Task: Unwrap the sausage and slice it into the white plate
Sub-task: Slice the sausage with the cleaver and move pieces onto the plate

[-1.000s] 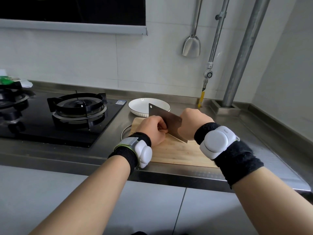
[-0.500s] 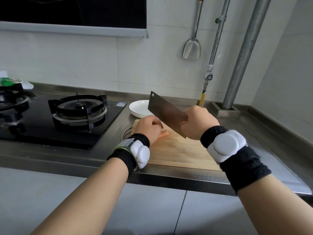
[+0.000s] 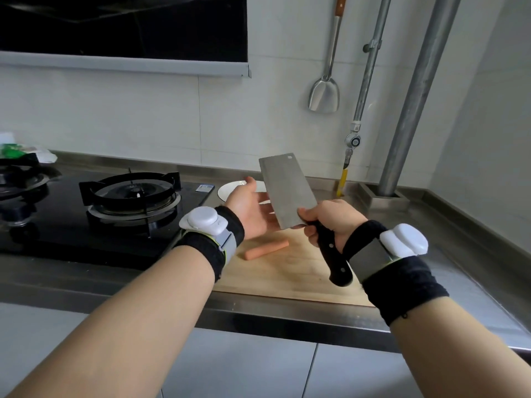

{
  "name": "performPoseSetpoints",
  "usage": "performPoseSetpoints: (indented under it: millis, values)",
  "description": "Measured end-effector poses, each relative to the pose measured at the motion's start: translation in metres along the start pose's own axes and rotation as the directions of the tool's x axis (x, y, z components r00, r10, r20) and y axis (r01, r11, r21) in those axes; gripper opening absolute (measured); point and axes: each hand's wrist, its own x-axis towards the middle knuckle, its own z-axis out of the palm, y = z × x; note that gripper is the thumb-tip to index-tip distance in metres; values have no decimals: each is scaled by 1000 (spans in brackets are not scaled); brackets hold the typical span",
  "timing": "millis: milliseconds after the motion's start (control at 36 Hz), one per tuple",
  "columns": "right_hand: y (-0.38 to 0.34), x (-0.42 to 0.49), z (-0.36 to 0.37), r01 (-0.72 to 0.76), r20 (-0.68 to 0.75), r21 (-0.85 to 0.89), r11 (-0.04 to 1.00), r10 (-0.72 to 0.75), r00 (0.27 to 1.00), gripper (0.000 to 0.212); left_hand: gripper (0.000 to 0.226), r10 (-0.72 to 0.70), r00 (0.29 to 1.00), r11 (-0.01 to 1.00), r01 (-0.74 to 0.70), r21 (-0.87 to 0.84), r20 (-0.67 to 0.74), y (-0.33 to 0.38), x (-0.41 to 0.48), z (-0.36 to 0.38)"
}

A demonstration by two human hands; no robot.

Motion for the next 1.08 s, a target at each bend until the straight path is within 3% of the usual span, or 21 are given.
performPoseSetpoints:
  millis: [167, 333, 556, 667, 889, 1083]
  values:
    - [14, 16, 1, -97, 48, 95, 991, 92, 995, 17, 36, 46, 996, 999, -43, 30, -81, -8, 12, 6]
    - [23, 29, -7, -151, 163, 103, 983, 133, 978, 25, 35, -3, 993, 997, 12, 72, -119, -6, 24, -1]
    - [29, 41, -9, -158, 262, 179, 971, 107, 959, 20, 34, 12, 992, 994, 2, 105, -129, 3, 38, -8]
    - [33, 40, -11, -142, 305, 213, 967, 72, 950, 13, 15, 0, 991, 989, 19, 144, -131, 5, 43, -8]
    - [34, 43, -14, -164, 260, 366, 916, 68, 963, 6, 51, -40, 986, 961, 81, 263, -159, 20, 47, -12]
    - [32, 43, -15, -197, 241, 454, 869, 93, 966, 9, 52, -7, 970, 982, 53, 183, -243, 34, 55, -14]
